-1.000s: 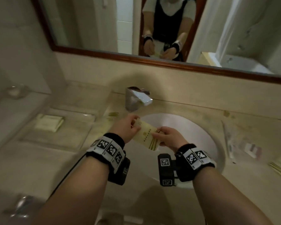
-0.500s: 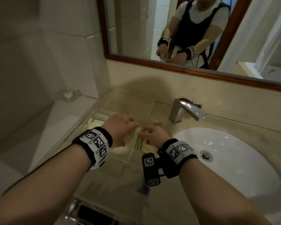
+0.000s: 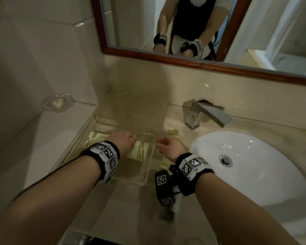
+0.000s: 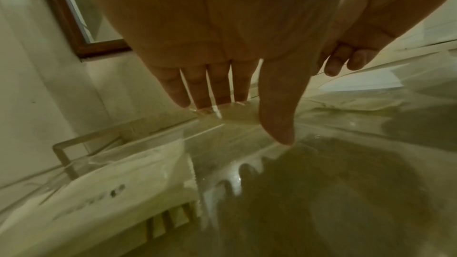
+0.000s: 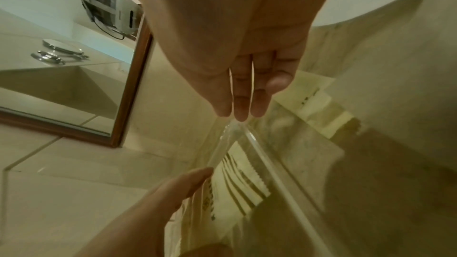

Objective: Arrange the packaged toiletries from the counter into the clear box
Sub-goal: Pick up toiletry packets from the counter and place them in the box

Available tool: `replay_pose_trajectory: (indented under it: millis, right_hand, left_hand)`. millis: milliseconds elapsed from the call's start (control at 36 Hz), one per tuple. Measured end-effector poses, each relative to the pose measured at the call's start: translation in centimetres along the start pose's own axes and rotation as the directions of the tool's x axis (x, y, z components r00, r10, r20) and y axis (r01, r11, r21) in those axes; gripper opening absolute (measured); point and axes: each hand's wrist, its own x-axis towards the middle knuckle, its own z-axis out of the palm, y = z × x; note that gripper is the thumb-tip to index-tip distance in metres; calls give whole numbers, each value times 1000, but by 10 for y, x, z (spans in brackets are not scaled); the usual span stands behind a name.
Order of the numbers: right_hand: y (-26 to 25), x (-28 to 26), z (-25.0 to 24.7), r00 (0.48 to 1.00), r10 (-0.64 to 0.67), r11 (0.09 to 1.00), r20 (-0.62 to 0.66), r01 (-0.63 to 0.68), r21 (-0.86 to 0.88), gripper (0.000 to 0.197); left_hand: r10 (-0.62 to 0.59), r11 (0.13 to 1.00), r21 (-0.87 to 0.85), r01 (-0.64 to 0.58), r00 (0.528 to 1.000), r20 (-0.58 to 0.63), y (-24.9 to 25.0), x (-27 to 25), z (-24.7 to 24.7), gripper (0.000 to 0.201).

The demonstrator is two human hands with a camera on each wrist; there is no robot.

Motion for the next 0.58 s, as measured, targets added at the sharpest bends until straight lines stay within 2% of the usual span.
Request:
replay_pose_trajectory:
  millis: [83, 250, 583]
  right_hand:
    - [-1, 0, 0, 999, -28, 996, 38, 31, -87, 21]
    - [-8, 2, 6, 993, -67, 980, 99, 84, -182, 25]
    - [-1, 0, 6, 994, -29, 994, 110, 40, -105, 27]
  left_hand:
    - [8, 1000, 3, -8, 1000, 5, 0, 10, 0, 66]
    - [59, 998, 2, -59, 997, 50, 4, 24, 4, 67]
    - [77, 995, -75, -71, 993, 84, 2, 28, 11, 79]
